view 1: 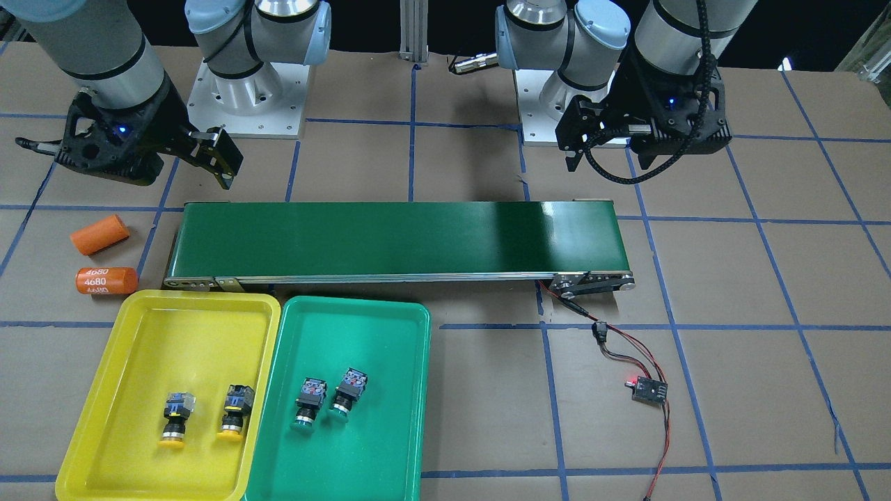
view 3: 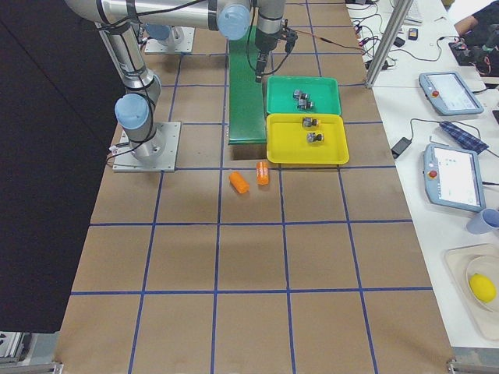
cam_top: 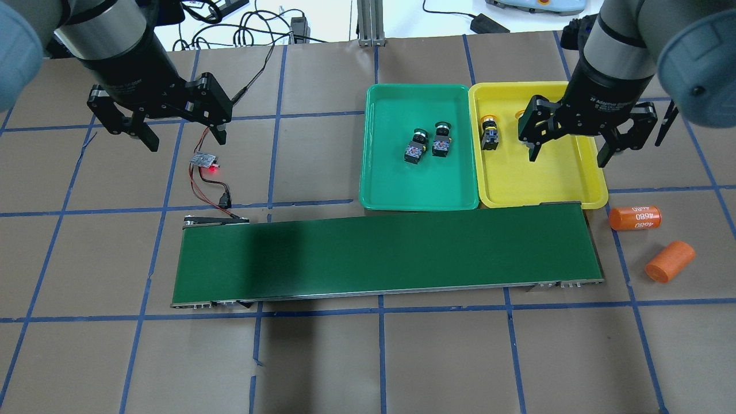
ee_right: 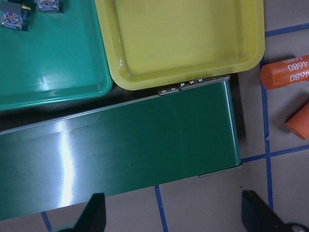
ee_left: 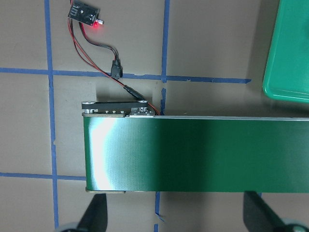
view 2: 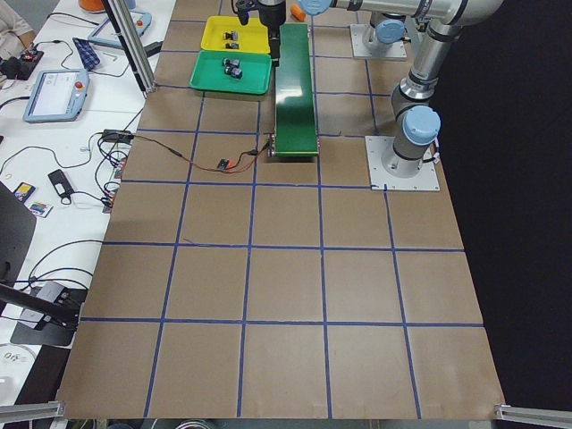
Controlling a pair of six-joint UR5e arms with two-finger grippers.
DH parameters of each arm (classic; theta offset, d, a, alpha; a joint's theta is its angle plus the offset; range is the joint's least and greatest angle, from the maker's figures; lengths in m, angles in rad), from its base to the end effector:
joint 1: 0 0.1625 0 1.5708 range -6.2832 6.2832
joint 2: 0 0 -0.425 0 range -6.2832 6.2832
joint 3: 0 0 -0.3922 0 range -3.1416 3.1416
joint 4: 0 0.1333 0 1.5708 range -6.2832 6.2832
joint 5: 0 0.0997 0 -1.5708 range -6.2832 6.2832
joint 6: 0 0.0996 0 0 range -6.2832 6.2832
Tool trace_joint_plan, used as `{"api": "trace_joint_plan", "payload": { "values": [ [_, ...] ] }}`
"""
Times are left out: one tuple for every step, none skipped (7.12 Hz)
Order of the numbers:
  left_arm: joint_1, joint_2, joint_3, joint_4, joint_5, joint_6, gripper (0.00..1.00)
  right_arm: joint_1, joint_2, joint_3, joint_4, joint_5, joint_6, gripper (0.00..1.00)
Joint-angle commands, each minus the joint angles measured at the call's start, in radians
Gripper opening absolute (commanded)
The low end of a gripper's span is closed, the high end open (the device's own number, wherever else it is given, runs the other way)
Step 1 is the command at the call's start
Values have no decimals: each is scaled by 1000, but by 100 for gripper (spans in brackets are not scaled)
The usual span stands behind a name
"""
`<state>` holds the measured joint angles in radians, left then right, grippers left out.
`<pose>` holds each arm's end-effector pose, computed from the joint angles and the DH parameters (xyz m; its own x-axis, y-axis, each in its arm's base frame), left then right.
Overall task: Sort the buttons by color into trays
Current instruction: 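Raise the right gripper out of the yellow tray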
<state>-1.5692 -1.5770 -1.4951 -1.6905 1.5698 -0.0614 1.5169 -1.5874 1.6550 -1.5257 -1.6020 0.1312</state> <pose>-0.1326 -0.4887 0.5102 -0.9980 -0.0629 -0.0021 -0.0630 0.9968 0.0502 0.1046 -0.4784 0.4508 -0.9827 0.1797 0.0455 0.1837 0.9771 0.1074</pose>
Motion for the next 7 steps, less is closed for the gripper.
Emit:
{"api": "trace_joint_plan", "payload": {
  "values": [
    [0,0,1,0,-1,0,100,5,-11,17,-1,17,-48,100],
    [0,0,1,0,-1,0,100,25,-20,17,-5,86,-33,100],
    [0,0,1,0,-2,0,100,51,-31,14,-14,88,-42,100],
    [0,-3,10,0,-4,0,100,65,-31,9,-14,85,-50,100],
    [0,-9,19,-2,-1,0,100,59,-46,3,-11,71,-50,100],
    [-2,-9,18,-3,1,-2,100,60,-89,18,-1,71,-45,100],
    [-3,-9,13,-3,1,-2,100,57,-91,23,-1,74,-45,100]
  ]
}}
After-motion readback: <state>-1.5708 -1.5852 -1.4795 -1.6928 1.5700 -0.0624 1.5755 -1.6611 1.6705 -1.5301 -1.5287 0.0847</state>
